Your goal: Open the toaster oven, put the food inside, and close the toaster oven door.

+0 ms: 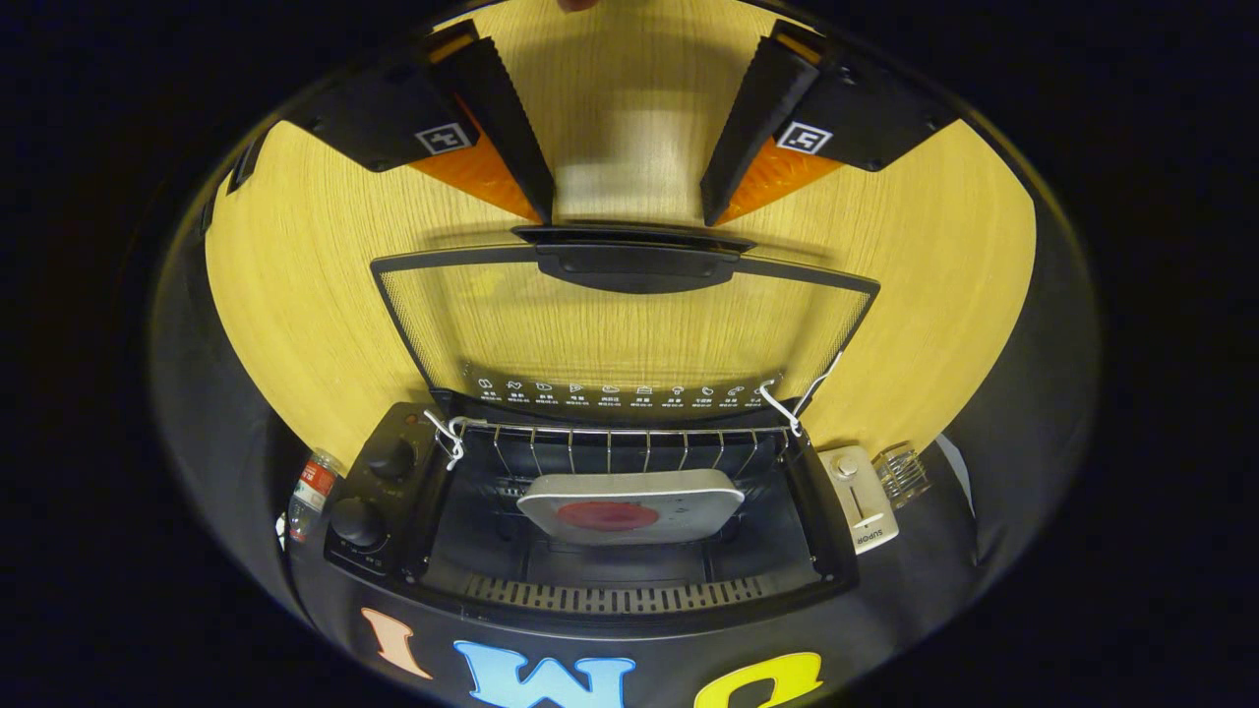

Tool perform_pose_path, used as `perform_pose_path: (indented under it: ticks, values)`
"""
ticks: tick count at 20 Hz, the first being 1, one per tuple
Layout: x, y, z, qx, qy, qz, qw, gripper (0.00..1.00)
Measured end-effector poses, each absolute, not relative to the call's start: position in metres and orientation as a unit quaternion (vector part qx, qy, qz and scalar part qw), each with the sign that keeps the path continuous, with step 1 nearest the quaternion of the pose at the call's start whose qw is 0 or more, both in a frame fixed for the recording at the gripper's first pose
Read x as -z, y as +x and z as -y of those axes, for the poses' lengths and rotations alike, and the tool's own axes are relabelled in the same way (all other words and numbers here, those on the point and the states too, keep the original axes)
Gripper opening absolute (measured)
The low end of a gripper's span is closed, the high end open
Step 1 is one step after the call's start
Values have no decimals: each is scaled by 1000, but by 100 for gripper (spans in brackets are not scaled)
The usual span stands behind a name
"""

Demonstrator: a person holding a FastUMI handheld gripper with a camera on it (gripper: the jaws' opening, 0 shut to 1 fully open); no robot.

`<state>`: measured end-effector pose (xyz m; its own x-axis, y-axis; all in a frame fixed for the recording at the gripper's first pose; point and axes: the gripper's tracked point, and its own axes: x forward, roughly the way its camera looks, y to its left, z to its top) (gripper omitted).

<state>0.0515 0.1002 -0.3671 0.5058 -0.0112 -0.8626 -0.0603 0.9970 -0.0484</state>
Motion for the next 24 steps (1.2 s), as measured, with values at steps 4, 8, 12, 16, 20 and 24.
perform_pose_path:
  ticks: [4, 8, 12, 16, 20, 24]
  values:
    - [358, 51, -100, -4, -41, -483, 875, 96]
    - [333, 50, -103, 3, -26, -460, 887, 96]
    - [315, 54, -103, 3, -22, -446, 895, 96]
    - [313, 67, -89, 14, -42, -423, 905, 97]
    - [288, 90, -67, 37, -48, -367, 928, 99]
    - [251, 105, -77, 2, -82, -309, 948, 97]
